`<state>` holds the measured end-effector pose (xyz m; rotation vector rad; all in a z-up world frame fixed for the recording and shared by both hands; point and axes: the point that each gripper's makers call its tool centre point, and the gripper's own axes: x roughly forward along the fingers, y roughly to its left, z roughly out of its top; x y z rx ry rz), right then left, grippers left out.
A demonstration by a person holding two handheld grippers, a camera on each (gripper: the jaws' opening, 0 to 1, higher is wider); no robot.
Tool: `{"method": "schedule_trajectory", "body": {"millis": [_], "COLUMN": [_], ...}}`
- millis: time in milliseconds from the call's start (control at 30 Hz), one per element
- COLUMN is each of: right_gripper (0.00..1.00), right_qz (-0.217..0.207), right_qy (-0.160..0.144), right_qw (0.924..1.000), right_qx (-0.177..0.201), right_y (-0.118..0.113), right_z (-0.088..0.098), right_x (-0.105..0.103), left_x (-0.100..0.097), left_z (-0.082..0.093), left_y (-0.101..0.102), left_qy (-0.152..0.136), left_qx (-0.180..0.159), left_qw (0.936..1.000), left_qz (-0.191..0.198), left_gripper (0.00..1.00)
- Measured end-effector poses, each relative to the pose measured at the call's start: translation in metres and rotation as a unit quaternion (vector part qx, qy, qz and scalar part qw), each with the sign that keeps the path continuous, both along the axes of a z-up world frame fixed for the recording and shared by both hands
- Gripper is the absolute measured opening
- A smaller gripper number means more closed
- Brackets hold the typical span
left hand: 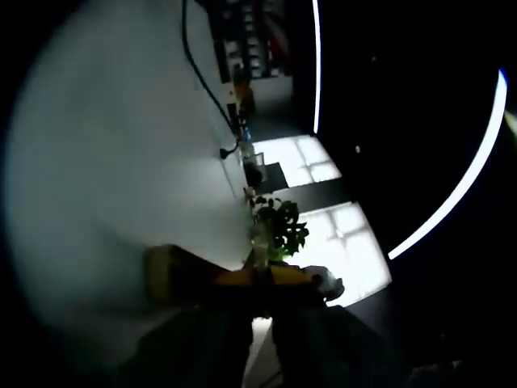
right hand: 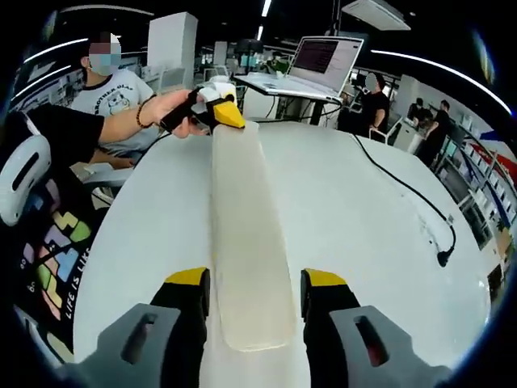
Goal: Arrange the utensils inside the cutlery case until each visible utensil rests in its matching compartment.
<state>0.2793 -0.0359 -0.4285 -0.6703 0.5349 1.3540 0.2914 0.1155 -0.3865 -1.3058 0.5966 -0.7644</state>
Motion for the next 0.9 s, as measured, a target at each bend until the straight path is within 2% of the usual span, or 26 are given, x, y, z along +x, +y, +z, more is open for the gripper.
{"method": "schedule_trajectory", "body": {"millis": [167,467,767,900], "right_gripper": [0.42,0.44,0.43,0.43], "right_qz": [0.006,0.017,0.021,0.029], "right_qy": [0.018,0.021,0.034,0.035], "right_qw": [0.9996,0.9985,0.9961,0.9957], "right_qx": [-0.022,-0.048,-0.079,-0.081], "right_y": [0.002,0.004,0.006,0.008], "right_z": [-0.007,-0.016,-0.021,-0.023], "right_x": [0.002,0.005,0.007,0.005], "left_x": [-0.001,-0.013,-0.004,-0.004], "left_z": [-0.003,-0.013,-0.023,-0.023], "left_y": [-0.001,-0.007,0.002,0.005], "left_qy": [0.003,0.011,0.017,0.007], "left_qx": [0.005,0.026,0.051,0.058], "left_qw": [1.0,0.9996,0.9986,0.9982], "left_qz": [0.003,0.006,0.005,0.006], "left_gripper": [0.04,0.04,0.05,0.06]}}
